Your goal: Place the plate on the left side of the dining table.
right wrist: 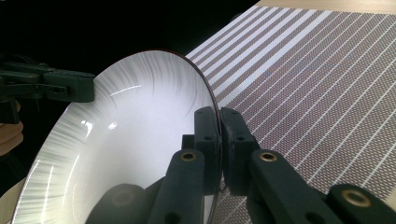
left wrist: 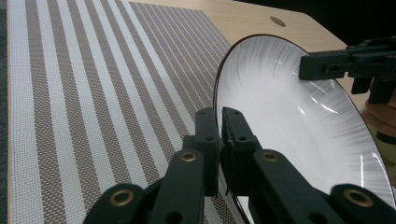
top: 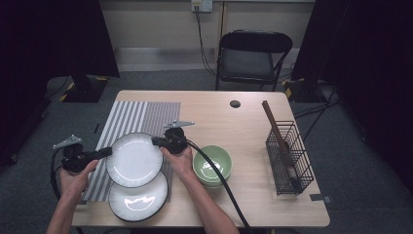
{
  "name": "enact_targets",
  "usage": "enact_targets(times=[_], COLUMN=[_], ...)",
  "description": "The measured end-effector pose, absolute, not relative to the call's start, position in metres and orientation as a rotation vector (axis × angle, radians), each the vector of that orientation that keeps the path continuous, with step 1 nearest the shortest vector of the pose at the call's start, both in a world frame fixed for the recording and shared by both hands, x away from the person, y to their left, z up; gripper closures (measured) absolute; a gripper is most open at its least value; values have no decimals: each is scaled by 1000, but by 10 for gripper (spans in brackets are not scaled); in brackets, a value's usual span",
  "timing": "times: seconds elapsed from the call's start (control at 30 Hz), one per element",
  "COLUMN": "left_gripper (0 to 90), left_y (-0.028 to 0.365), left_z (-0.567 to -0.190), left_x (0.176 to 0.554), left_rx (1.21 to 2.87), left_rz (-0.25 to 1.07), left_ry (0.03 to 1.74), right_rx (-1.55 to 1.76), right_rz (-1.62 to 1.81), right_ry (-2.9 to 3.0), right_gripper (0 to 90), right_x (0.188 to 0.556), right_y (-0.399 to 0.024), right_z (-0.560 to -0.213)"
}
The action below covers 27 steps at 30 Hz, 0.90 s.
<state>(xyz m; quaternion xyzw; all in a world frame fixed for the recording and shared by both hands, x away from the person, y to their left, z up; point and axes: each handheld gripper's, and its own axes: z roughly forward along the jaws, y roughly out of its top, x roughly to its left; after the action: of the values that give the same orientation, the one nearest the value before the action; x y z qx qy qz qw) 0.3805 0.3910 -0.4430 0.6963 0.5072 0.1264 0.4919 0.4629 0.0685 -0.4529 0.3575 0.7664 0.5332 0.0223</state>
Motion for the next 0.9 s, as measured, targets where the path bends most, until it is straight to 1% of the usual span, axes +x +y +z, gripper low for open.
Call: enact_targets(times=[0.43, 0.9], left_gripper=[860, 873], left_y=[390, 389], left_z=[-446, -439], left_x=[386, 385], left_rx=[1674, 1701], left_rz=[278, 335], left_ry=[1264, 1244], right_rx=[1134, 1106], right_rz=[1646, 1655], right_ry=[2368, 2348], right_gripper=[867, 868], right_x=[464, 461], right_y=[68, 69], right_z=[-455, -448])
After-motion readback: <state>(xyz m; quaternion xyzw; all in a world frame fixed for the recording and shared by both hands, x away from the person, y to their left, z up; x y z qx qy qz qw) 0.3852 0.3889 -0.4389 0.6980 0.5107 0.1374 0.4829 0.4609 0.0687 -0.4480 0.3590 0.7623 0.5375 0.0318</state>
